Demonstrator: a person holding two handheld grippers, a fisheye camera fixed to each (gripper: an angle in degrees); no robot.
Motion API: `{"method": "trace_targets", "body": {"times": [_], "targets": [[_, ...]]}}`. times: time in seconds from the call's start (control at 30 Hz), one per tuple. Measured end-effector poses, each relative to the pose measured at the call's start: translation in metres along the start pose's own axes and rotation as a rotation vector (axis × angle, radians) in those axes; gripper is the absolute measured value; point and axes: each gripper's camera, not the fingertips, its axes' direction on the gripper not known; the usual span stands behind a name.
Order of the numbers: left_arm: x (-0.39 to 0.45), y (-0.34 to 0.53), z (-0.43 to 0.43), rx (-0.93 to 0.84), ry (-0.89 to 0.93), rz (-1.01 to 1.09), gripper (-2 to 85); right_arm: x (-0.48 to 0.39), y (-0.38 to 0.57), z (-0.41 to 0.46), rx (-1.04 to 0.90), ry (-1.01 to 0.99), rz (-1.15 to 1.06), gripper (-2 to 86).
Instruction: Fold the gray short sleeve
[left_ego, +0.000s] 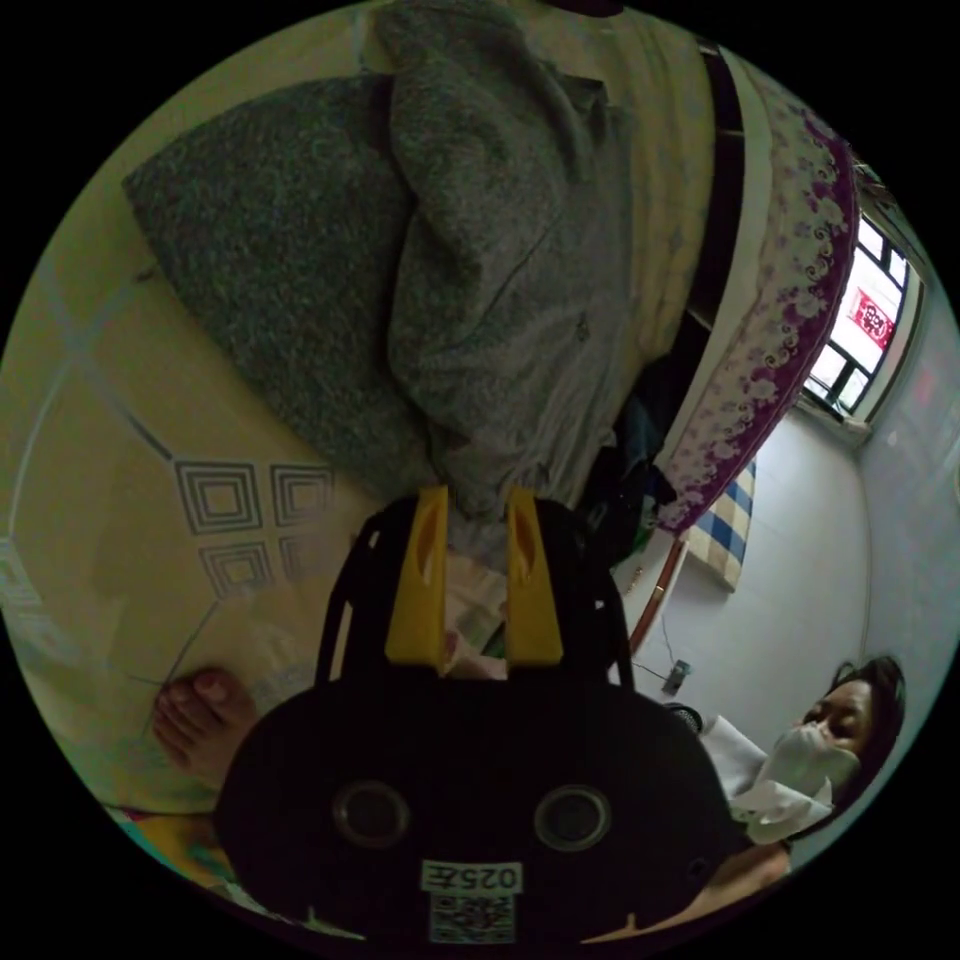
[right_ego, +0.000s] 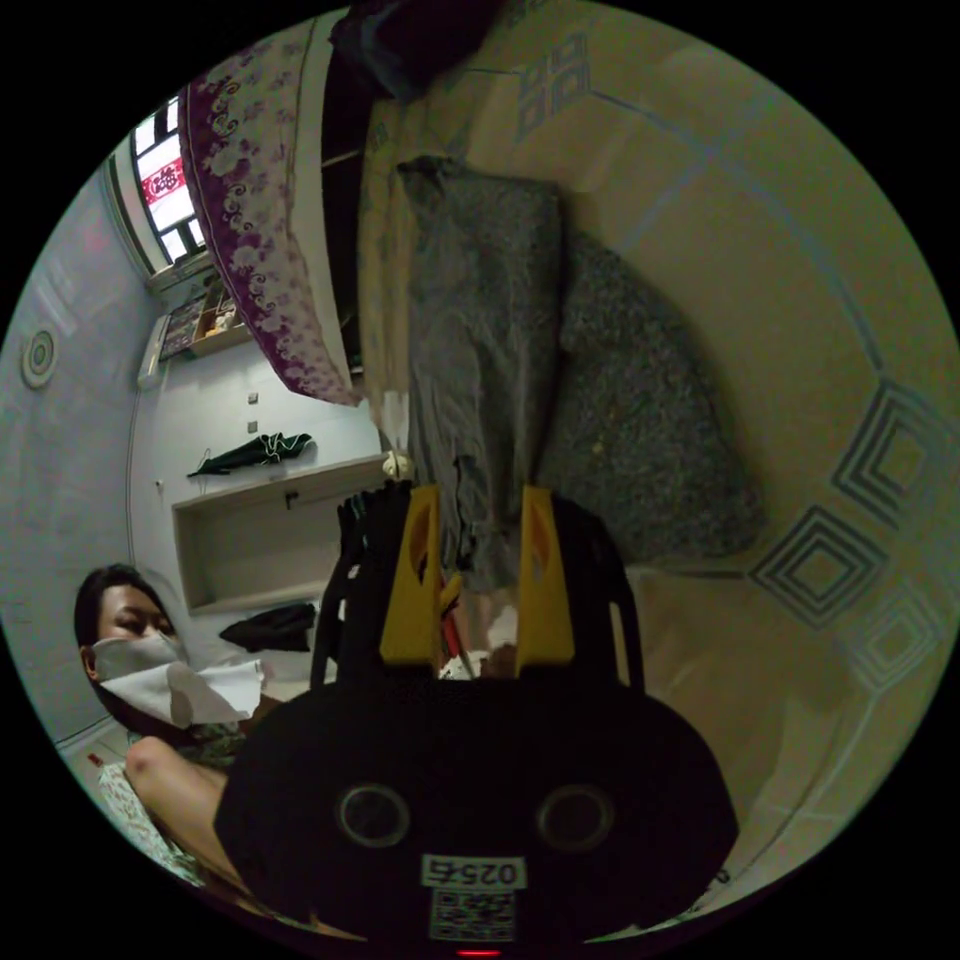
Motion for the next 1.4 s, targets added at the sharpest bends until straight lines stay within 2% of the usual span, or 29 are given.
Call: {"method": "trace_targets", "body": {"times": [0.23,0.63,0.73,0.83,0.93,1.03,1.1,1.17,1.27,1.33,1.4], "targets": [[0.003,0.003,0.025,-0.013,0.012,0.033,4.9,0.004,-0.009,0.007,0.015,-0.035,-0.008,11.4],[-0.005,0.03,0.067,0.043,0.022,0.056,-1.2,0.016,-0.007,0.032,0.06,0.044,0.036,7.9],[-0.008,0.038,0.086,0.057,0.025,0.064,-1.3,0.018,0.003,0.044,0.063,0.088,0.015,5.9],[-0.01,0.048,0.108,0.057,0.038,0.059,-1.2,0.021,0.01,0.055,0.072,0.079,0.009,0.3],[0.004,0.068,0.115,0.057,0.11,0.148,-1.0,0.005,0.031,0.056,0.071,-0.054,-0.085,-0.7],[0.034,0.105,0.099,0.039,0.266,0.286,-1.0,-0.044,0.075,0.037,0.091,-0.24,-0.278,-0.8],[0.066,0.143,0.071,0.093,0.389,0.452,-0.9,-0.097,0.113,0.019,0.102,-0.402,-0.478,-0.8],[0.092,0.169,0.053,0.146,0.427,0.588,-0.9,-0.137,0.135,0.012,0.093,-0.435,-0.61,-0.9],[0.128,0.191,0.048,0.266,0.338,0.742,-0.9,-0.181,0.145,0.021,0.116,-0.346,-0.77,-0.9],[0.144,0.179,0.062,0.309,0.252,0.787,-0.9,-0.188,0.118,0.048,0.081,-0.216,-0.792,-0.9],[0.164,0.124,0.099,0.275,0.213,0.784,-0.9,-0.183,0.044,0.107,-0.028,-0.104,-0.75,-0.9]]}}
